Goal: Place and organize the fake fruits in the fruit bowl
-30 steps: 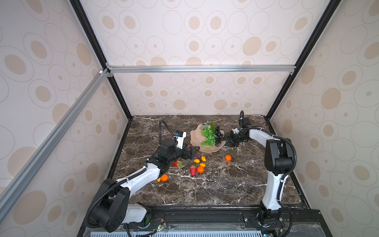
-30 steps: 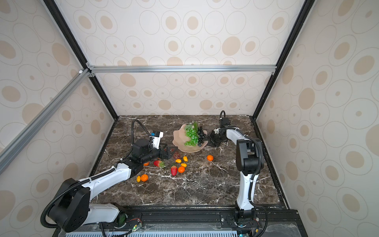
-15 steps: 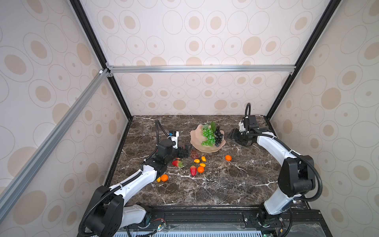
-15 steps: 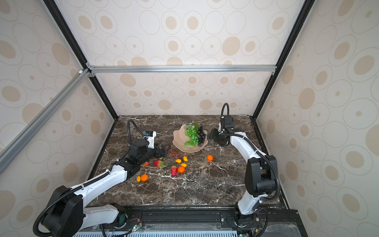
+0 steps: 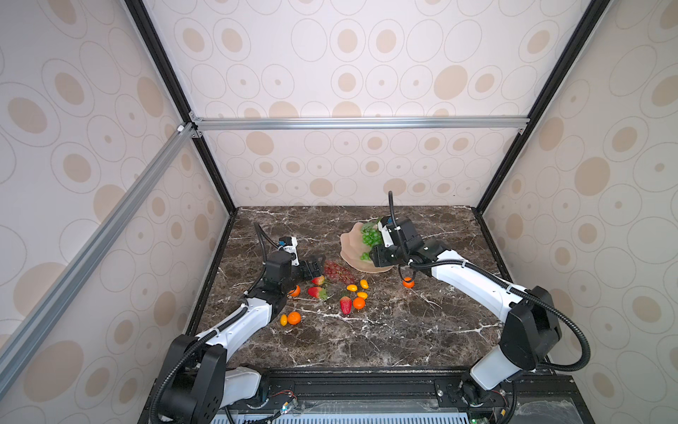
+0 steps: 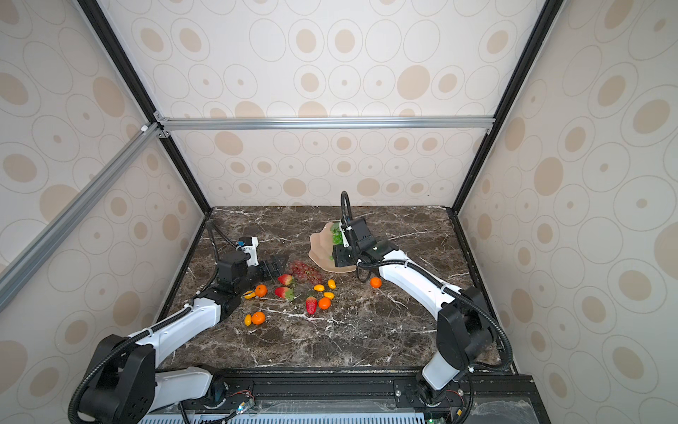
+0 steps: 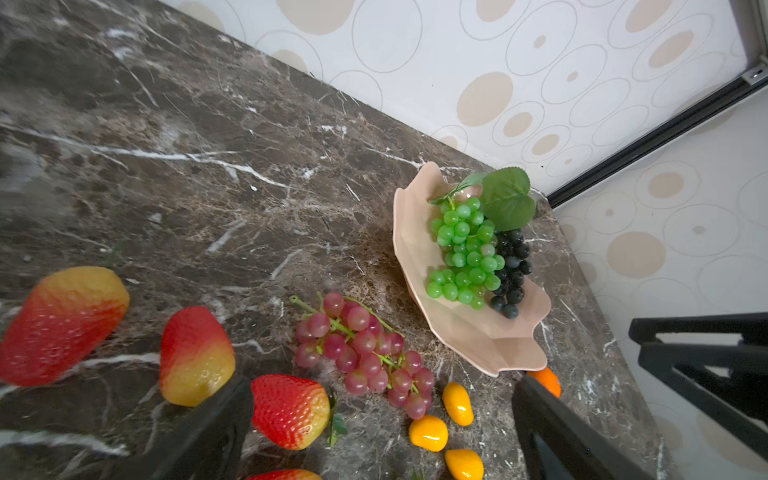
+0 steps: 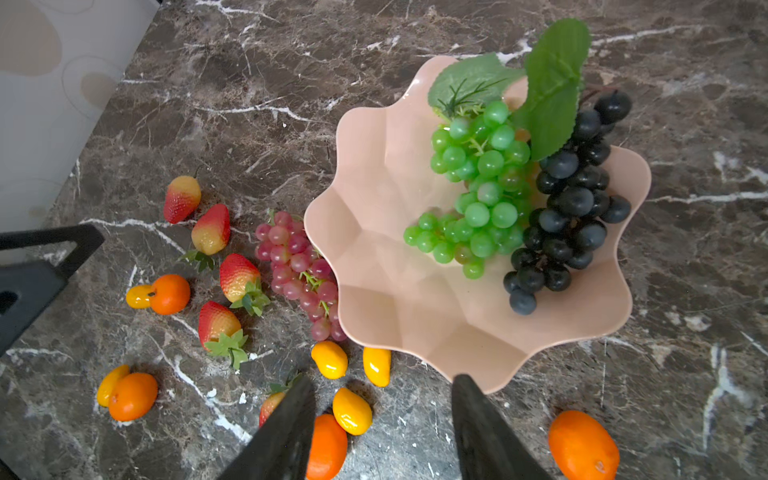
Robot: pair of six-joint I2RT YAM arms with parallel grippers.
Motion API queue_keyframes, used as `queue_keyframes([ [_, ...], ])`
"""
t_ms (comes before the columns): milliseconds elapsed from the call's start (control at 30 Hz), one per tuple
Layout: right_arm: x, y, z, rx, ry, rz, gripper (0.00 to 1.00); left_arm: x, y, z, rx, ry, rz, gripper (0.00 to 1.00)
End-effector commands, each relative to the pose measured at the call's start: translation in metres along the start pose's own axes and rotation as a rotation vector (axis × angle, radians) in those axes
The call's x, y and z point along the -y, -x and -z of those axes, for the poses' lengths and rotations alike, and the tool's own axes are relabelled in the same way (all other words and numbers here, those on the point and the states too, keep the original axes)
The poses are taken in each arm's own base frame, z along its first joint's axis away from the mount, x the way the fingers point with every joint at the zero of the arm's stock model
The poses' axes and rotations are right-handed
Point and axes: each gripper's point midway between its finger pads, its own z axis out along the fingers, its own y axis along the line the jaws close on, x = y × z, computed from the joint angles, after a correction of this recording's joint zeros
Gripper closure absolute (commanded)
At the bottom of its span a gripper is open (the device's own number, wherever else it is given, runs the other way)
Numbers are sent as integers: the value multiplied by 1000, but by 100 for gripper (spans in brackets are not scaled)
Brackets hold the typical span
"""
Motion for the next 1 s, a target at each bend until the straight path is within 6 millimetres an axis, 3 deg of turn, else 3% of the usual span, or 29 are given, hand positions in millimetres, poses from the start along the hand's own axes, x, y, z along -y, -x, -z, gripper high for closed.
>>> queue_keyframes([
  [0, -16, 3, 14, 73, -37, 91, 45, 6, 12, -19, -27, -18, 78, 10],
  [133, -40, 5, 28, 161, -15, 148, 45, -13, 4, -37, -86, 78, 146, 21],
  [200, -42, 5, 33, 174, -19, 150, 45, -18, 7, -41, -79, 108, 167, 29],
  [300, -41, 2, 32, 164, -31, 147, 45, -19, 12, -48, -79, 122, 185, 38],
  [567, -33, -10, 32, 147, -52, 133, 45, -38, -2, -74, -174, 220, 223, 49],
  [967, -25, -17, 48, 170, -59, 129, 45, -61, -22, -106, -247, 270, 304, 67],
])
